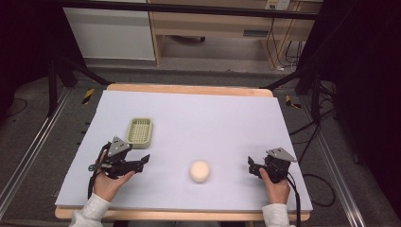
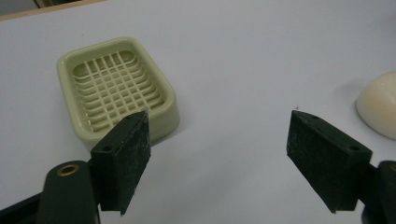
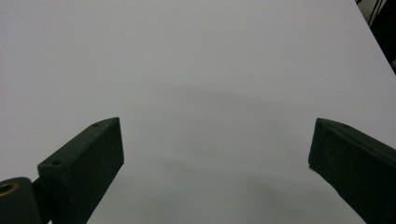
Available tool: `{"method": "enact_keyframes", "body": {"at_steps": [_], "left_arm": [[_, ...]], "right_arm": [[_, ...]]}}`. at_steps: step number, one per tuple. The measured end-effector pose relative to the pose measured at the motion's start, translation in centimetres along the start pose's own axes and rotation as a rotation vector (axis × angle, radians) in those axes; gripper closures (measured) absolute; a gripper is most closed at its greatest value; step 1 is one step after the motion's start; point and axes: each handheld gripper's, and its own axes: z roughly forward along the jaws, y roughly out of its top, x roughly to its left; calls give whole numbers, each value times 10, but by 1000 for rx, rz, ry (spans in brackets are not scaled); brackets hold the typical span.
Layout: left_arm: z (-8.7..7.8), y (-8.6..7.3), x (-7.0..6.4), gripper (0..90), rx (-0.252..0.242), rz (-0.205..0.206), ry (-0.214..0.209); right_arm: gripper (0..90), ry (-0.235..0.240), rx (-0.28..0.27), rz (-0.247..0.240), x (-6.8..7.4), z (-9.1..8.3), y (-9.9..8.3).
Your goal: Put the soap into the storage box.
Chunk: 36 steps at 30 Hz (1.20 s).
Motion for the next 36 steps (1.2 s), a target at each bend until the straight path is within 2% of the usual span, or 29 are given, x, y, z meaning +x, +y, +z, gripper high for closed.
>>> {"method": "enact_keyframes", "body": {"at_steps": [14,25,36], "left_arm": [[7,11,-12,213,2,18,-35],[17,19,-29,212,13,58,-77],[26,23,-42,214,18,75,-107]], "right_arm": [[37,-5,3,-3,0,0,0],[37,-2,2,-4,0,1,0],[37,0,-8,-3,1,0,0]]}}
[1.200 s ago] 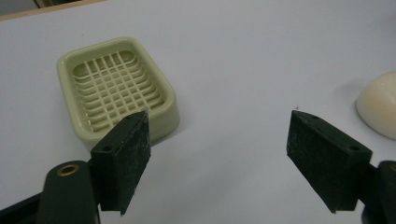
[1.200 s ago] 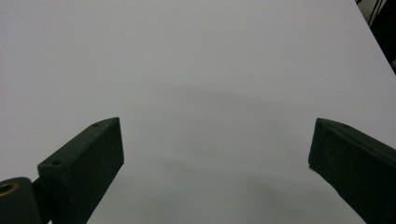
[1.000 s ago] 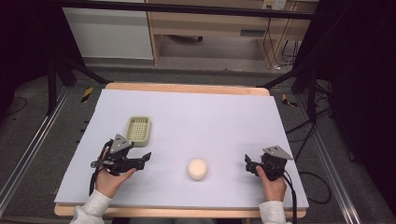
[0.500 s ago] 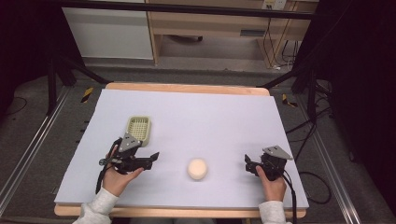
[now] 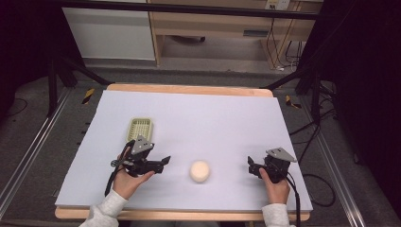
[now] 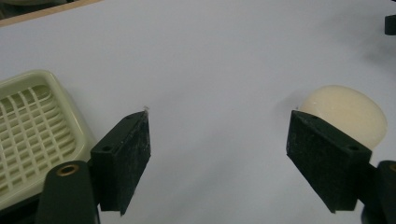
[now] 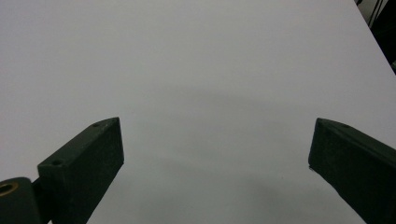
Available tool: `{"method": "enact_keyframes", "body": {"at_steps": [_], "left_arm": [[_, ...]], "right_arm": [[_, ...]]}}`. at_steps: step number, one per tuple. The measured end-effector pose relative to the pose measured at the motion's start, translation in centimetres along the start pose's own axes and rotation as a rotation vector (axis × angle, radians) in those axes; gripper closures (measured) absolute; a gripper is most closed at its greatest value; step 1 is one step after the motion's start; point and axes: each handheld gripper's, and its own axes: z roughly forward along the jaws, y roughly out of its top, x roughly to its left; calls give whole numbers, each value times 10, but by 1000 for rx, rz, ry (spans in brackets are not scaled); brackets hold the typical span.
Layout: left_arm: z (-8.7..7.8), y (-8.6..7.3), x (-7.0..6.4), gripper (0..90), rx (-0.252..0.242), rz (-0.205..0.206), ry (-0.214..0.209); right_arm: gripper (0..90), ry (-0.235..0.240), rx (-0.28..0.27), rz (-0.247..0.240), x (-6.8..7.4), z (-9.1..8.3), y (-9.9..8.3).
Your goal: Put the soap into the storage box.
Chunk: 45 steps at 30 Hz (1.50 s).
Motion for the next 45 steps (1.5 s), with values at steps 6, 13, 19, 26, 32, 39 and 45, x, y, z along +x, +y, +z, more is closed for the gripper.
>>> {"method": "enact_keyframes", "body": {"at_steps": [6,13,19,26,32,39,45], "left_arm": [[5,1,-5,210,13,7,-7],[9,3,-12,205,26,29,-19],[14,4,-17,203,28,34,-33],[18,4,-25,199,39,50,-47],[20,5,-31,194,44,66,-60],[25,9,-39,190,48,79,-78],[25,11,-44,186,50,91,-89]], "right_arm": [[36,-2,-10,-2,0,-3,0],[37,-3,-8,-12,0,-2,0],[36,-3,-7,-4,0,-1,0],[36,-4,-7,-9,2,-1,1],[36,-4,-9,-13,3,-1,2],[37,-3,-6,-12,2,0,1],[36,-5,-7,-13,2,0,1]]}}
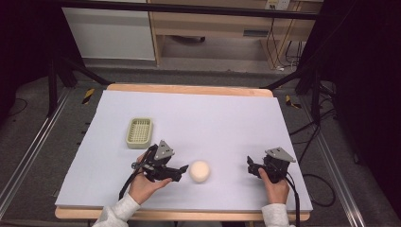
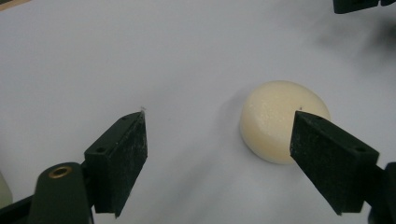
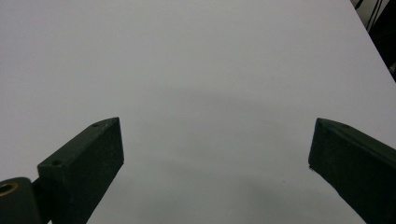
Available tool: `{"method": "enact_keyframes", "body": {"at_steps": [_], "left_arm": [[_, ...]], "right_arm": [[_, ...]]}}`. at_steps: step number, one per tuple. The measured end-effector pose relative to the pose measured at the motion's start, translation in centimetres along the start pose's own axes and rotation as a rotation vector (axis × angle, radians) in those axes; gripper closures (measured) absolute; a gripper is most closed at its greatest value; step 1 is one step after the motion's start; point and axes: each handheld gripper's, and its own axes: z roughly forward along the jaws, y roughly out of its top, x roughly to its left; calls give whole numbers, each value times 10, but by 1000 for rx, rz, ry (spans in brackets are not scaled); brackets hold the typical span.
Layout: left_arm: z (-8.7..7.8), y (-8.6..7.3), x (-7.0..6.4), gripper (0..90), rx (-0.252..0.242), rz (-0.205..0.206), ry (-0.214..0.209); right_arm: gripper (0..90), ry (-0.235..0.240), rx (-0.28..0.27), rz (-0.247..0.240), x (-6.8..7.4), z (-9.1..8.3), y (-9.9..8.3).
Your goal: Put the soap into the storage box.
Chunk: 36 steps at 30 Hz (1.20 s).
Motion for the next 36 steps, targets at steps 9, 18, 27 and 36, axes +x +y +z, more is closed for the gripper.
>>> {"method": "enact_keyframes", "body": {"at_steps": [9,18,27,36], "left_arm": [[0,5,-4,179,-3,5,-18],[8,10,-16,168,10,28,-42],[18,12,-23,163,32,41,-54],[25,16,-29,158,39,48,-66]], "right_arm": [[37,3,0,2,1,0,0],[36,4,-3,5,1,0,0],[36,13,-2,10,1,0,0],[36,15,0,10,1,0,0]]}}
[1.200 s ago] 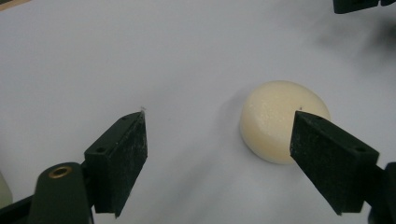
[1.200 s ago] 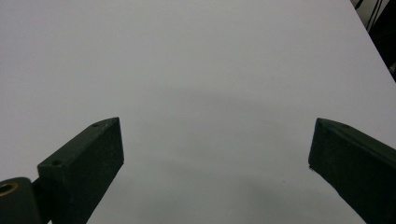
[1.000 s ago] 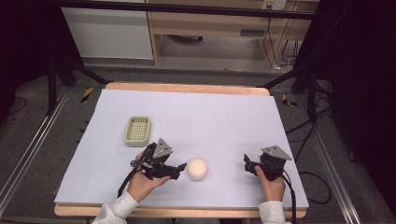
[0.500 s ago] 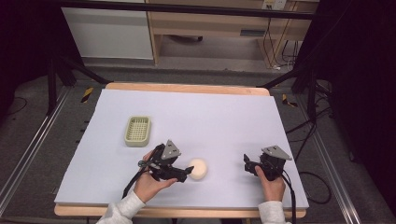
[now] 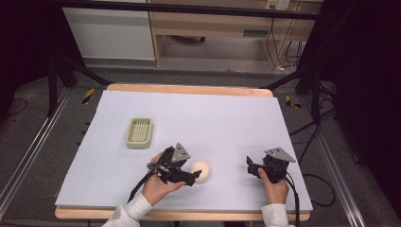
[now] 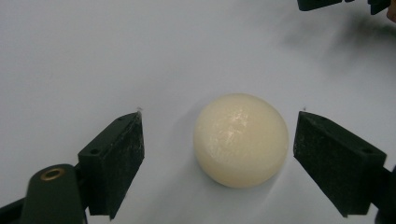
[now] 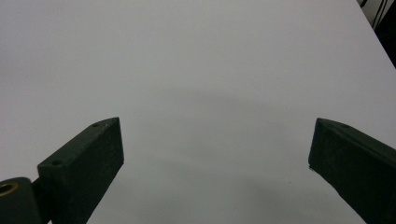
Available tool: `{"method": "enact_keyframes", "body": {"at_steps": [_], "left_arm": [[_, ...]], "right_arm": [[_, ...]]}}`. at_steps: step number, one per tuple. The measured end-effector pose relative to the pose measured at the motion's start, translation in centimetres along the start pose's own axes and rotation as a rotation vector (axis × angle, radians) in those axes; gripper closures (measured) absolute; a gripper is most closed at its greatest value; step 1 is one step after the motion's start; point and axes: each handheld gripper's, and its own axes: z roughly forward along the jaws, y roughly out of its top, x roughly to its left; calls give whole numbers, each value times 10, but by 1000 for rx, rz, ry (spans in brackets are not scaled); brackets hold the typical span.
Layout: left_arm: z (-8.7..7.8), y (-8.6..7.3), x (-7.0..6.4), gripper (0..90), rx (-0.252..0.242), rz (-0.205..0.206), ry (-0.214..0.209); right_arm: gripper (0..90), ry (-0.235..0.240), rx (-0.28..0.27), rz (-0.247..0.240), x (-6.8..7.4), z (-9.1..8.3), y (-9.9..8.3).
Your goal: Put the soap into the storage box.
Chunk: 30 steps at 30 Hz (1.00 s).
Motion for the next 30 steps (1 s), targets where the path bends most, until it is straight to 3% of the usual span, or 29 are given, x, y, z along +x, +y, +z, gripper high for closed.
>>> {"method": "enact_keyframes", "body": {"at_steps": [11,30], "left_arm": [[13,2,-8,139,33,14,-21],[34,2,-13,141,80,5,-15]], "right_arm": [[36,-1,-2,-2,0,-1,0],[36,3,-5,3,-1,-1,0]]}}
